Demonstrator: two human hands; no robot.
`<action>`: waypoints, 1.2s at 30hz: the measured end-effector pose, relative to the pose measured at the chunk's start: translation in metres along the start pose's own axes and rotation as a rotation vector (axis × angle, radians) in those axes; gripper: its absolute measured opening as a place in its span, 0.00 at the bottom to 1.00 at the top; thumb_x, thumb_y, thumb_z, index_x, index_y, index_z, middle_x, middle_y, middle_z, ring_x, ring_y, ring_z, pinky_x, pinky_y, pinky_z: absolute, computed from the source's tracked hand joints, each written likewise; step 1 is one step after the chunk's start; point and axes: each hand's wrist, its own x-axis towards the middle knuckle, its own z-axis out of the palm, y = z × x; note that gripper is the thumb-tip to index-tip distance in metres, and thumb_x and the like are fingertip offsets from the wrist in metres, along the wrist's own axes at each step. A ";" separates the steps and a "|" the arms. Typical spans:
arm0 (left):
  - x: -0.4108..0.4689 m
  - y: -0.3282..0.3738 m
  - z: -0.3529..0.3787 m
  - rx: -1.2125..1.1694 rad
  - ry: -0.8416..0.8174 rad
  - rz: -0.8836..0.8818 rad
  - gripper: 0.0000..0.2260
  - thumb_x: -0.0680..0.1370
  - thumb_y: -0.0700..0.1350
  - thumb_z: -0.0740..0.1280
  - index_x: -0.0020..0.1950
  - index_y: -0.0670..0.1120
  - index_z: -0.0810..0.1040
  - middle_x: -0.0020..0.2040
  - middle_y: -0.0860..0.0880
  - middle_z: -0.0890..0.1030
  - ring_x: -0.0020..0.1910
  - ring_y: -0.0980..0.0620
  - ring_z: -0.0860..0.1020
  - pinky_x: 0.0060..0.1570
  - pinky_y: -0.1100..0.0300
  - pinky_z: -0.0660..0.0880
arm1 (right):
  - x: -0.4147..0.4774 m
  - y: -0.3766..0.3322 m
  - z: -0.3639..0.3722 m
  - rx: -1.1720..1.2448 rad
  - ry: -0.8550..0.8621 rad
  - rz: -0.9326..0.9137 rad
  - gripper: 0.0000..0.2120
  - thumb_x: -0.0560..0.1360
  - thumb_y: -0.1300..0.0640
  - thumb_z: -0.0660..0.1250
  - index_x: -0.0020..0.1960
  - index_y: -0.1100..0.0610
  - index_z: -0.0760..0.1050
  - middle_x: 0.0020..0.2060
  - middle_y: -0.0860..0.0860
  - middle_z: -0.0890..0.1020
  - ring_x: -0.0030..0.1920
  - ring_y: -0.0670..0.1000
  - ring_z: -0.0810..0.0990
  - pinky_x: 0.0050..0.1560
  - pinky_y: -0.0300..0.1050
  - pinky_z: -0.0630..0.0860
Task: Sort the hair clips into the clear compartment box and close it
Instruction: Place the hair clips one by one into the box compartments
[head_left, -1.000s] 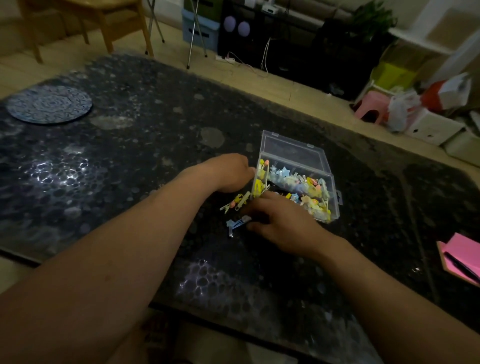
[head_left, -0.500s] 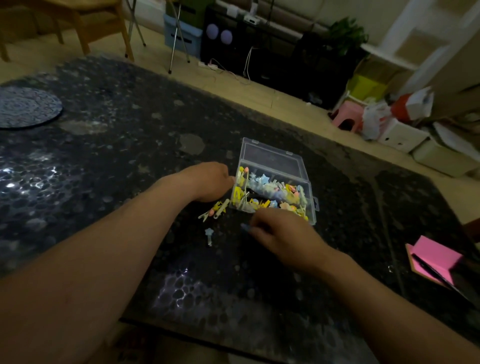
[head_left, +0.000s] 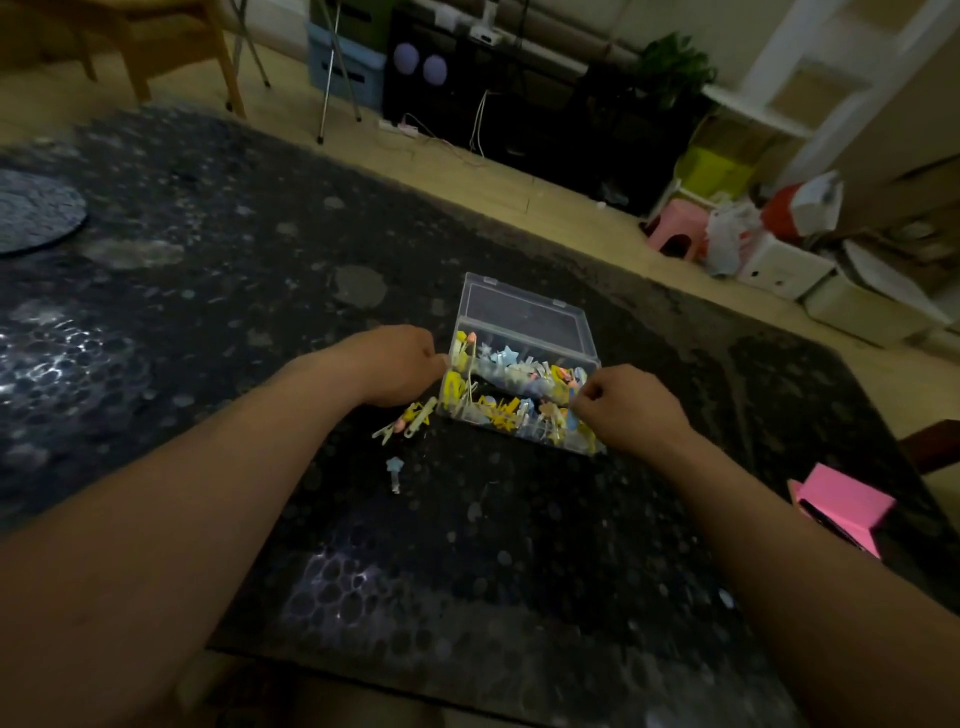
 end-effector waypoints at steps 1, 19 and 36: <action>0.000 0.001 0.000 0.000 -0.002 -0.001 0.20 0.86 0.57 0.56 0.66 0.45 0.77 0.68 0.43 0.78 0.64 0.43 0.76 0.53 0.54 0.68 | 0.000 -0.001 0.000 -0.023 -0.008 0.002 0.13 0.80 0.50 0.69 0.41 0.55 0.84 0.37 0.51 0.85 0.38 0.51 0.84 0.37 0.44 0.76; -0.001 0.000 0.001 -0.006 -0.010 0.014 0.17 0.86 0.57 0.57 0.59 0.46 0.77 0.61 0.44 0.80 0.53 0.46 0.76 0.49 0.55 0.69 | 0.002 -0.003 0.003 -0.124 -0.073 0.092 0.10 0.78 0.48 0.70 0.43 0.53 0.81 0.39 0.51 0.83 0.39 0.51 0.82 0.37 0.44 0.76; 0.002 -0.004 0.000 -0.021 -0.035 0.007 0.18 0.86 0.58 0.57 0.62 0.47 0.76 0.63 0.45 0.79 0.55 0.47 0.75 0.53 0.53 0.71 | -0.044 -0.041 0.008 0.207 0.278 -0.266 0.12 0.81 0.46 0.69 0.41 0.49 0.76 0.37 0.44 0.78 0.37 0.44 0.76 0.34 0.43 0.71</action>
